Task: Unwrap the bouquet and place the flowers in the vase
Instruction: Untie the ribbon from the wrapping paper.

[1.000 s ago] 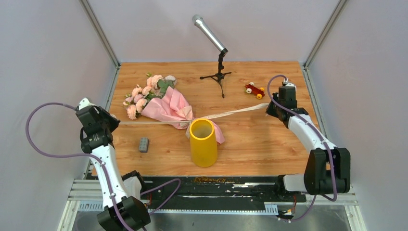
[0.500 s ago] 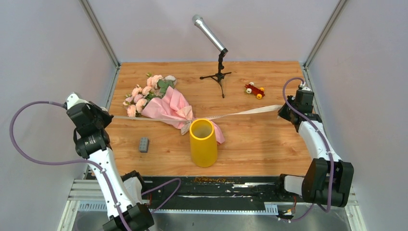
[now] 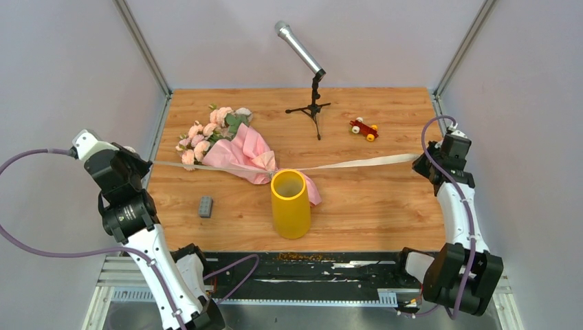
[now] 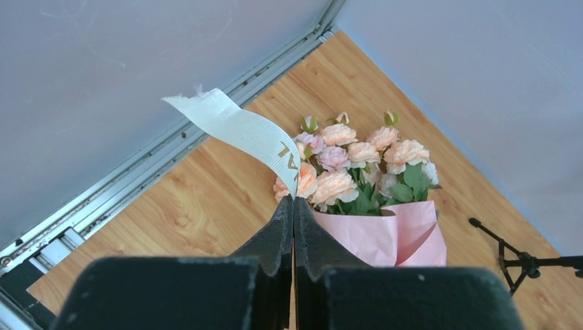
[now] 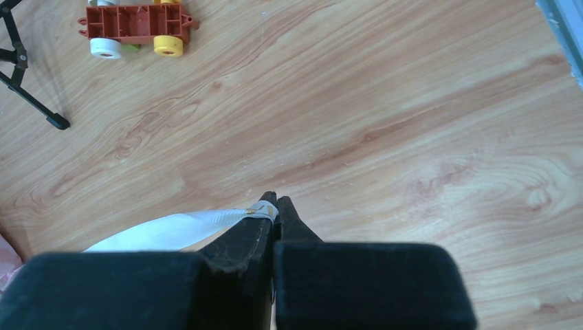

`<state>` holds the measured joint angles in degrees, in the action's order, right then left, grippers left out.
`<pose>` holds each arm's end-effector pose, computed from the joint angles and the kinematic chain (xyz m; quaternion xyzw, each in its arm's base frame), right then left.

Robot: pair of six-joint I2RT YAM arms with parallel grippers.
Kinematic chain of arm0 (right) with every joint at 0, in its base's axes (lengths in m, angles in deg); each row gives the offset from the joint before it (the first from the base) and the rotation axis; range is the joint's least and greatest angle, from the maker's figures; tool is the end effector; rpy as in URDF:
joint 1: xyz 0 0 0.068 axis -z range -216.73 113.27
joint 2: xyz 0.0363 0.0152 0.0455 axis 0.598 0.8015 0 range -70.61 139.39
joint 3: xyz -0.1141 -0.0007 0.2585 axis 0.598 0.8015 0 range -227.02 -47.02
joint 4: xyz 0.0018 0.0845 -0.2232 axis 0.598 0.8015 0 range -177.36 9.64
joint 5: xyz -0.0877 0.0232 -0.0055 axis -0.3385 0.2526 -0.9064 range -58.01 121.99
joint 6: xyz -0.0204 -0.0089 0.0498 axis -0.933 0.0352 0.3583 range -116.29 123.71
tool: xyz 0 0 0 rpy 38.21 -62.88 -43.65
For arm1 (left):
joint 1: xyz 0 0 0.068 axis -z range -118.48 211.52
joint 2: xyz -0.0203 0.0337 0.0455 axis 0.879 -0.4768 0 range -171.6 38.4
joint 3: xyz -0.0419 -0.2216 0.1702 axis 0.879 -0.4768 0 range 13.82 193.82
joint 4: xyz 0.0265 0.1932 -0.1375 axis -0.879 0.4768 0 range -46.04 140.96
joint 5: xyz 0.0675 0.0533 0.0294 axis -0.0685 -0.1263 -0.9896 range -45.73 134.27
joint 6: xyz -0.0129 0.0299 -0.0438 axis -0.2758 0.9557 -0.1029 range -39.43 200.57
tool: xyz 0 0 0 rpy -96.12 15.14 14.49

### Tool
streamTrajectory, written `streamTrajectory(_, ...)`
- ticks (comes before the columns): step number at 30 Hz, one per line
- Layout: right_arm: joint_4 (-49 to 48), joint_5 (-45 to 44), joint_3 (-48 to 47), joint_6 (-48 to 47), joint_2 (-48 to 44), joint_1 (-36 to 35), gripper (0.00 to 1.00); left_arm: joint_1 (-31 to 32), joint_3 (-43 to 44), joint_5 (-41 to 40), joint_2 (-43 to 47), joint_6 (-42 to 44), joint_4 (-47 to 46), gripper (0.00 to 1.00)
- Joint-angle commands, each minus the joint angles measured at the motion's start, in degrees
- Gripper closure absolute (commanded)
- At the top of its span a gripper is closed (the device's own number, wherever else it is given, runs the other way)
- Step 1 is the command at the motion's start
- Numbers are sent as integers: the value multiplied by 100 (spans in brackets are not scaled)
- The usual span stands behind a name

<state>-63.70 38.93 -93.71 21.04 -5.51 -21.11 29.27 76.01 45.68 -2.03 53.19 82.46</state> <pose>0.2079 -0.0534 0.2755 0.2350 0.8816 0.0614 0.4046 0.0849 0.0525 0.3968 -0.3926 0.6999 0.0155 0.5964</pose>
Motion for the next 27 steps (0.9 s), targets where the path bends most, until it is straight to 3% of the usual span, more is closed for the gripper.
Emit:
streamTrajectory(1,264,-59,-160,-251,-392,178,100,-76,434,-123,66,-55,51,100)
streamTrajectory(27,1485,-977,-984,-607,-1322,412,100,-71,2050,-543,49,151,664,100)
